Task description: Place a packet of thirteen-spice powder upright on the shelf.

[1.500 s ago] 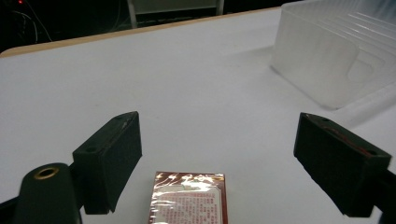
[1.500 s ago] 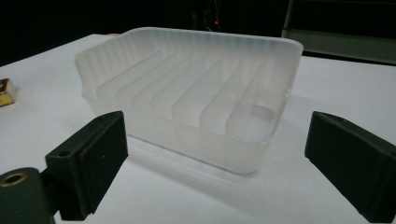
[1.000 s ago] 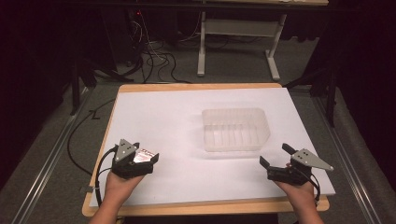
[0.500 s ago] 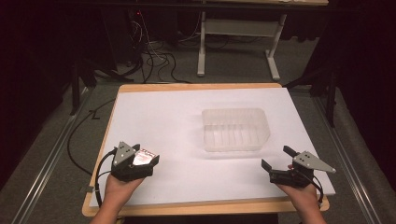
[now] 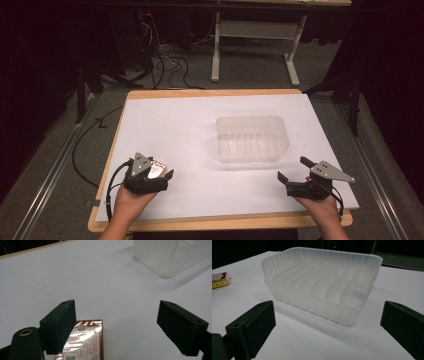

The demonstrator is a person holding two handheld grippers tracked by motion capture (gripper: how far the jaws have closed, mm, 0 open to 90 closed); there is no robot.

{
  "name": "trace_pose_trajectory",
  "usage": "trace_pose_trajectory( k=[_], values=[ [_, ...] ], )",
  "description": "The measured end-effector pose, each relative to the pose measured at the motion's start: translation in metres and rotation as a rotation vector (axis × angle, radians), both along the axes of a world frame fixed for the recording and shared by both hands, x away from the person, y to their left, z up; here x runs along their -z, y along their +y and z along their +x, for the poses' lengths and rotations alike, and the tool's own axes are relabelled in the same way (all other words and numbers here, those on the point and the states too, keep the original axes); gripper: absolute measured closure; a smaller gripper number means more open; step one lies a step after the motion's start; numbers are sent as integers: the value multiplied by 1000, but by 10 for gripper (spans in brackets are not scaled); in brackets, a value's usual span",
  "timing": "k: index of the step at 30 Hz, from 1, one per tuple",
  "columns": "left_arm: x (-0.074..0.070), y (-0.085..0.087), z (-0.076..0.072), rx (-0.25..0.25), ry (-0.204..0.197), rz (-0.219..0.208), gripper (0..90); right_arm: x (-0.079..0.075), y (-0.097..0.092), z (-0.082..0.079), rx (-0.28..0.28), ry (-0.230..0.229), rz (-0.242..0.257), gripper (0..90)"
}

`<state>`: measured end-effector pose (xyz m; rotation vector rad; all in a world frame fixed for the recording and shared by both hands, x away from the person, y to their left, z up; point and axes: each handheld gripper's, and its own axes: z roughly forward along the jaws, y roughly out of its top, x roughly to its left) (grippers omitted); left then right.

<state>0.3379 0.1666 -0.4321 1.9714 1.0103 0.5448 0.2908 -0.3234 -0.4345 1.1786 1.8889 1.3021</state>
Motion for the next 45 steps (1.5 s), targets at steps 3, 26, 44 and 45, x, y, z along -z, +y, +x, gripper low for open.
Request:
trace_pose_trajectory(
  k=[3, 26, 44, 45],
  values=[
    [2, -1, 2, 2, 24, 60, 171, 0, 2, 0, -10, 3, -17, 2],
    [-2, 13, 25, -58, 232, 173, 162, 2, -2, 1, -10, 28, -7, 4],
    [-9, 14, 49, -20, 407, 307, 136, 4, -5, 1, -4, 39, -3, 6],
    [-9, 14, 49, -17, 406, 312, 132, 4, -5, 1, -3, 40, -3, 6]
  ],
)
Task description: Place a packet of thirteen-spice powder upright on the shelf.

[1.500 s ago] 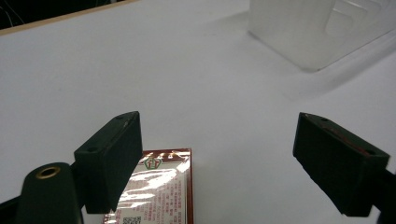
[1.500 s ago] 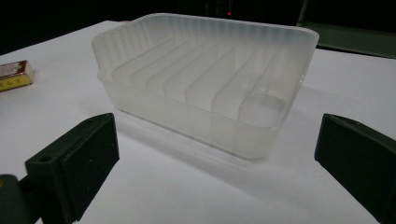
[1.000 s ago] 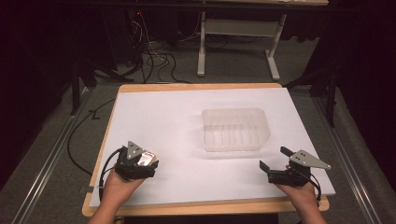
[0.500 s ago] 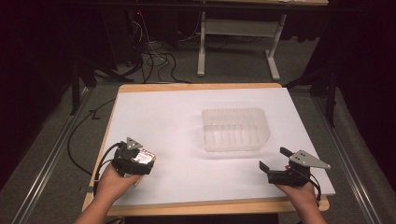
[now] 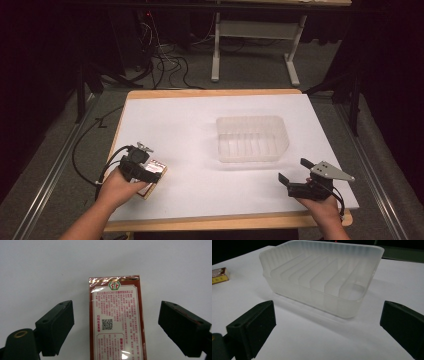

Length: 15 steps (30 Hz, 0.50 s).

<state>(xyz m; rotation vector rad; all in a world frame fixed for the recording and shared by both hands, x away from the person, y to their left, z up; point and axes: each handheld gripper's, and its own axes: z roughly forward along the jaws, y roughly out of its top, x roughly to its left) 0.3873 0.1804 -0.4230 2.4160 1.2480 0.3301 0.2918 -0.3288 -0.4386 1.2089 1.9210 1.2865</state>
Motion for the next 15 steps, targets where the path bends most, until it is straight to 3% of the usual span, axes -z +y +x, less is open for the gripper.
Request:
trace_pose_trajectory(
  k=[4, 9, 15],
  values=[
    [-1, -2, 2, 21, 30, 7, 127, 0, 0, 0, -1, 2, 0, 11],
    [1, -6, 4, 60, 68, 55, 114, 2, 0, 1, -3, 9, 0, 12],
    [6, -6, 7, 59, 136, 94, 93, 2, -1, 0, -1, 10, 2, 13]
  ],
)
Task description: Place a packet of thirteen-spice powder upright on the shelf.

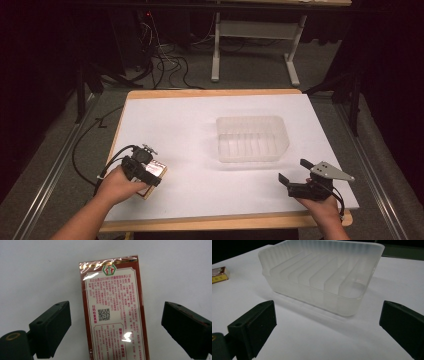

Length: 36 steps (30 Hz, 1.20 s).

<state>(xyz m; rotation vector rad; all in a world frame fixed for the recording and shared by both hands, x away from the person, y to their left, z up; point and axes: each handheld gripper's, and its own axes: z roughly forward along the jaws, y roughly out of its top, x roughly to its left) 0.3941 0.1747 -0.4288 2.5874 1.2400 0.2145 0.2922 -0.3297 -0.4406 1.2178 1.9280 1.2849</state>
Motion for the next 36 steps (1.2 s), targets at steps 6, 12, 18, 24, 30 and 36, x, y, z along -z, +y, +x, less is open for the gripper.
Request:
trace_pose_trajectory(
  k=[6, 12, 18, 24, 30, 36],
  values=[
    [7, 0, 0, 2, 41, 56, 91, 0, 0, 0, 0, 2, 1, 13],
    [11, 1, 1, 2, 76, 83, 112, 0, 1, 0, -2, 2, 1, 14],
    [14, 2, 1, 7, 102, 94, 146, 1, 0, 0, -2, 1, 2, 14],
    [20, 0, -1, 24, 123, 121, 163, 1, 1, 0, -1, 4, 4, 14],
    [18, 0, -2, 28, 135, 94, 270, 1, 0, 0, 1, 7, 6, 14],
    [16, 0, -2, 29, 123, 87, 305, 1, 0, 0, 1, 8, 8, 15]
  ],
)
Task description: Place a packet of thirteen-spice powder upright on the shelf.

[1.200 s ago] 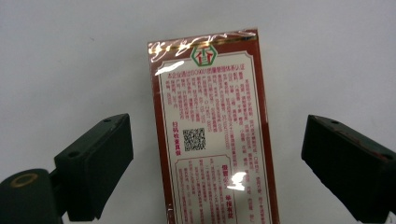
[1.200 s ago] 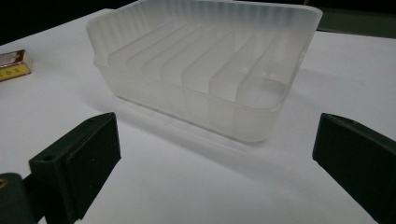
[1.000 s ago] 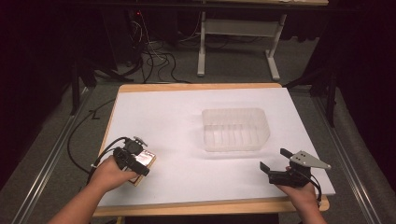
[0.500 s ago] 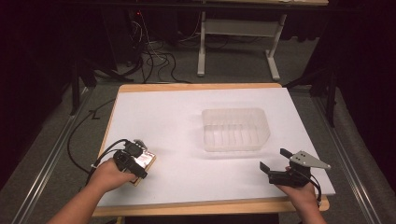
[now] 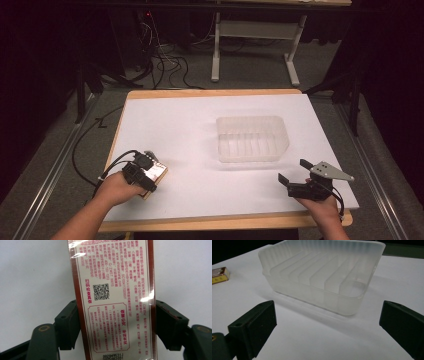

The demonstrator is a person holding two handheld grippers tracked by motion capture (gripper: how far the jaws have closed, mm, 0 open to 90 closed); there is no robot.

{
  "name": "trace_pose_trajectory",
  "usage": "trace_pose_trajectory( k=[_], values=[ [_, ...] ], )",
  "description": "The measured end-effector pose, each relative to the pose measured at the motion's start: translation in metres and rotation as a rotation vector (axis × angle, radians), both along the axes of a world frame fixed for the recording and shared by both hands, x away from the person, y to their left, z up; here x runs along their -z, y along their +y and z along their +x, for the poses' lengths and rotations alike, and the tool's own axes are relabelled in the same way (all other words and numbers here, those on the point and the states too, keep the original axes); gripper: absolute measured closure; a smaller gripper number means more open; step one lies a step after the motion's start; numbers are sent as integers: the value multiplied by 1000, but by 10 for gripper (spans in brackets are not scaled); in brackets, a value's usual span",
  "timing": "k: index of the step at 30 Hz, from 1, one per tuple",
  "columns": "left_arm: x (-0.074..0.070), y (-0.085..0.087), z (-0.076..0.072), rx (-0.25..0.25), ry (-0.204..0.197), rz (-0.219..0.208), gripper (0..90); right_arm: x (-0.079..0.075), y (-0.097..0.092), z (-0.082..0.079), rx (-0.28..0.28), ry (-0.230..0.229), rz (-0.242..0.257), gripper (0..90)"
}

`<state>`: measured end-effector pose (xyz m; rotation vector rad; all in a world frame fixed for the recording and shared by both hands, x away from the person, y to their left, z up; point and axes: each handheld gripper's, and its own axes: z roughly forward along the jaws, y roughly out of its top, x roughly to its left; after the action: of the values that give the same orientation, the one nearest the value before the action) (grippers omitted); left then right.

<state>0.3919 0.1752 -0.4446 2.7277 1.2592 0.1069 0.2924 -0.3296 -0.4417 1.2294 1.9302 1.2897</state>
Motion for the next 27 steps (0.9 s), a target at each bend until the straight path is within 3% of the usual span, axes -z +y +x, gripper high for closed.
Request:
trace_pose_trajectory(
  k=[4, 15, 27],
  values=[
    [0, -2, -4, -1, -6, -24, 312, 0, 0, 0, 2, 0, 2, 15],
    [-9, -4, -13, 19, -104, -89, 324, 0, -1, 0, 5, 1, 6, 20],
    [-20, -24, -28, 74, -245, -203, 326, 1, -2, 0, 4, 6, 13, 31]
  ],
)
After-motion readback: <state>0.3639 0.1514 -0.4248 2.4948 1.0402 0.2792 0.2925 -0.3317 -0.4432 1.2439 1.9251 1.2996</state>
